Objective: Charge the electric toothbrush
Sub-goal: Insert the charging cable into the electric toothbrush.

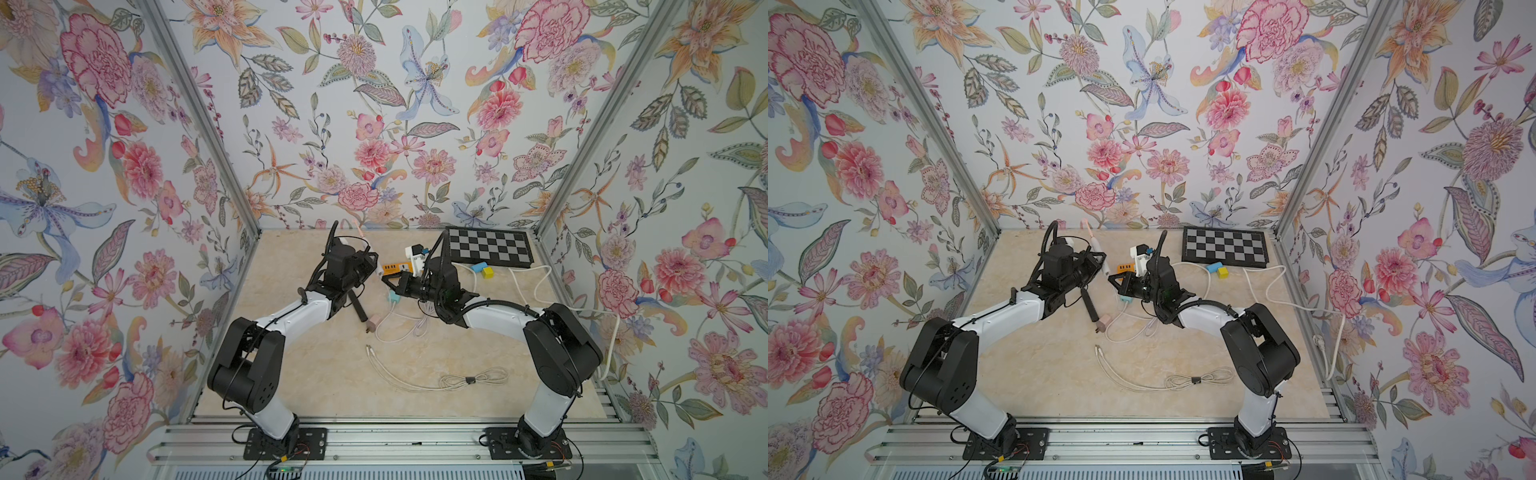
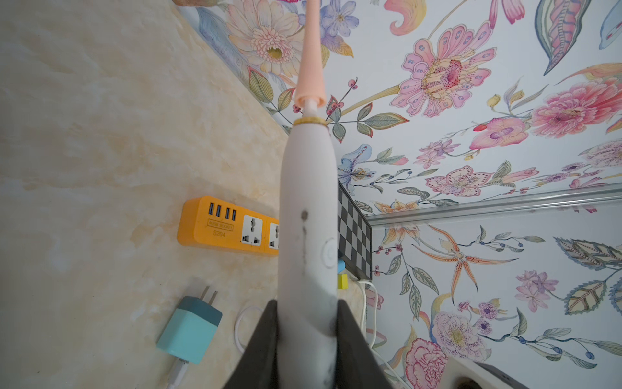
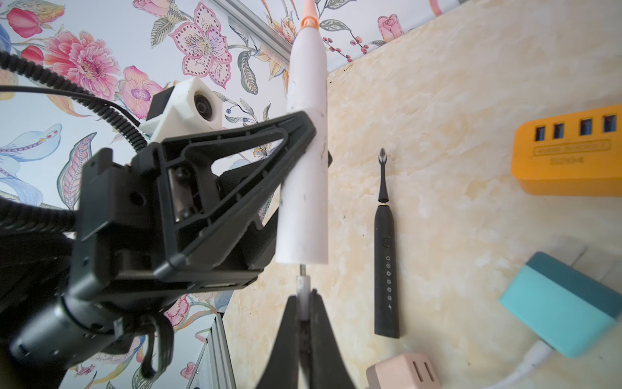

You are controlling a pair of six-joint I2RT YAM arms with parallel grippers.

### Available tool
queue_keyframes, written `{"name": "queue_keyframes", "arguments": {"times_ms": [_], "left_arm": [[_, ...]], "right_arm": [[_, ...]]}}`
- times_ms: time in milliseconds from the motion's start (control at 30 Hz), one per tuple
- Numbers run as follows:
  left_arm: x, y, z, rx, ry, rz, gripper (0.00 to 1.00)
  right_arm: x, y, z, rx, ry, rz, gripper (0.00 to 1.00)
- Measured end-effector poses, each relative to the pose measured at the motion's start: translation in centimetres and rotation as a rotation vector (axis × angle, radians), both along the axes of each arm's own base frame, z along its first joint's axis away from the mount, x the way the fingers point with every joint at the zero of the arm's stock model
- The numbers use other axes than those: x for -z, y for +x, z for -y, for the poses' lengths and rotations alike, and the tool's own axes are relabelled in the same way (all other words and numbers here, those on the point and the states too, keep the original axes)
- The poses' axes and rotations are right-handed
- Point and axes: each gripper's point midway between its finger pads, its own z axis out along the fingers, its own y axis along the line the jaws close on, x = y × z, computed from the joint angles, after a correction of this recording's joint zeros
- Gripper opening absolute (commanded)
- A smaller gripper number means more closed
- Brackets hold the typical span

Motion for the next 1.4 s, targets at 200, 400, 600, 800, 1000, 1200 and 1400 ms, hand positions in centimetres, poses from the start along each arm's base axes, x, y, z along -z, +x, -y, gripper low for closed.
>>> {"name": "queue_keyframes", "arguments": {"times_ms": [200,400,600,800,1000,1200,1400], "left_arm": [[-0.1,0.0,-0.1,-0.006,0.001,0.003,0.0],[-0.1,-0.1,0.0,-0.01,0.006,0.002,0.0],[-0.2,-0.1,0.2,-0.007,0.016,0.01,0.0],[-0.4,-0.2,0.3,-0.003,0.061,0.036,0.0],[-0.5,-0.3,0.6,0.0,0.126,0.062,0.0],[-1.0,-0.4,0.7,0.003,0.144,0.085,0.0],[-1.3,-0.5,0.8,0.0,0.14,0.1,0.0]], "right_arm": [[-0.3,-0.1,0.1,0.015,-0.011,0.024,0.0],[-0.4,-0.2,-0.2,0.018,-0.016,0.035,0.0],[-0.3,-0.2,-0.2,0.02,-0.018,0.034,0.0],[-0.1,0.0,-0.1,0.036,-0.031,0.0,0.0],[0.1,0.1,0.2,0.052,-0.046,-0.015,0.0],[-0.2,0.1,0.3,0.06,-0.039,-0.017,0.0],[-0.9,0.3,0.2,0.064,-0.017,0.001,0.0]]}}
